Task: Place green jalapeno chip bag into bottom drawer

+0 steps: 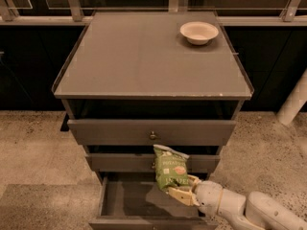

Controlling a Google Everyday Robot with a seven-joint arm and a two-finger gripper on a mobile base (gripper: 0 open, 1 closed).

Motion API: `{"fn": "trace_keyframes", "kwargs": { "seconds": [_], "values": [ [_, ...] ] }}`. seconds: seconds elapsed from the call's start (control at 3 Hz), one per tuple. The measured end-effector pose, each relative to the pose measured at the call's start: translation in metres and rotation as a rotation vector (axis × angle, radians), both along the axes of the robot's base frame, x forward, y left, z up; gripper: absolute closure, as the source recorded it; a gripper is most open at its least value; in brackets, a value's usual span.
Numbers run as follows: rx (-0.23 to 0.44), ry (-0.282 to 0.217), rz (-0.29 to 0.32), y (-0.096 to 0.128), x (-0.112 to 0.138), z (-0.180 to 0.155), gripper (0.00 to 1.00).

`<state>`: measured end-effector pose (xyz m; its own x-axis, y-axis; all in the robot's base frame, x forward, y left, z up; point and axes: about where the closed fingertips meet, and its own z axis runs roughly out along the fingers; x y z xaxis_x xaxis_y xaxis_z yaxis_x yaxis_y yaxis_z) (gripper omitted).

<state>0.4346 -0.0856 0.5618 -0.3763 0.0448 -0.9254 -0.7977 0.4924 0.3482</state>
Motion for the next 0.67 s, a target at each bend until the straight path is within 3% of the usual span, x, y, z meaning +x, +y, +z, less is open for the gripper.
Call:
{"fn": "trace_keyframes", "kwargs": {
  "seconds": [0.33, 0.67],
  "values": [
    [0.0, 0.0, 0.0, 0.0, 0.0, 0.0, 1.0],
    [0.037, 0.036, -0.019, -0.006, -0.002, -0.02, 1.0]
  ]
}}
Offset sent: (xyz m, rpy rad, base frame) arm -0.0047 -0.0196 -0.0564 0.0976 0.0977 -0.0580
